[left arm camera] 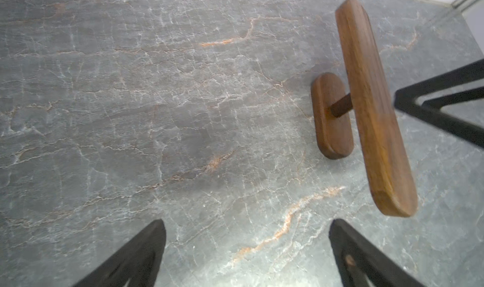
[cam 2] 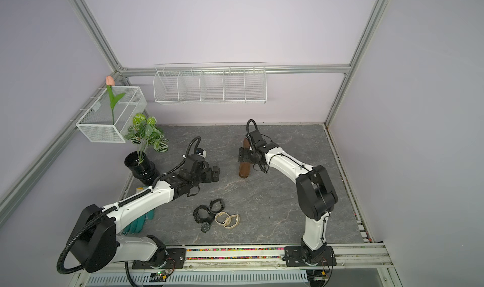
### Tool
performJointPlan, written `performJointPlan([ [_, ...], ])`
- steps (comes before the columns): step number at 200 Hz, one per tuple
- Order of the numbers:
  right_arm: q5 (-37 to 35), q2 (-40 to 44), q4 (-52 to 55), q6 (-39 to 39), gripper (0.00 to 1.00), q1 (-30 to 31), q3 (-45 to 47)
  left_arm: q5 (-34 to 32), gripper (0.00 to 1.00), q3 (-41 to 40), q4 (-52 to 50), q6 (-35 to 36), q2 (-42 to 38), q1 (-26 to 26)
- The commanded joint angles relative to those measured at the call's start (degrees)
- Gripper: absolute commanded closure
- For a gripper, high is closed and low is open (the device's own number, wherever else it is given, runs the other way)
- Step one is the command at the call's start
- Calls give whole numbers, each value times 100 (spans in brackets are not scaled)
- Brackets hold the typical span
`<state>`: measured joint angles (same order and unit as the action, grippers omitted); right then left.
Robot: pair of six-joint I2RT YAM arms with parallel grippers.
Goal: Place watch on stand
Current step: Adjust the stand at the center of the board.
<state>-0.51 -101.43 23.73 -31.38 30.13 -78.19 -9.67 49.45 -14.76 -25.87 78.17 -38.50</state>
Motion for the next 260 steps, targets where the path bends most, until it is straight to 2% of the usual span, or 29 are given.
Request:
performJointPlan([
  [1,269,908,-371,257,11,-383,700,-274,0,622,-264,-37,292,-459],
  [57,-180,2671,-315,621,12,-1209,2393,-489,0,2246,-859,10,1752,-1318],
  [90,-472,3392,-373,744,11,-1396,3065,-456,1,3250,-1536,-58,2739,-1346],
  [114,-515,3700,-461,834,11,-1422,3332,-496,4,3680,-1917,-23,3117,-1347],
  [171,-452,3688,-627,905,11,-1463,3469,-979,11,4002,-2588,-154,3483,-1344],
  [209,-337,3608,-711,853,11,-1474,3476,-1184,19,3831,-2664,-236,3436,-1253],
  [260,-261,3612,-754,774,11,-1475,3553,-1402,21,3529,-2522,-244,3183,-934],
])
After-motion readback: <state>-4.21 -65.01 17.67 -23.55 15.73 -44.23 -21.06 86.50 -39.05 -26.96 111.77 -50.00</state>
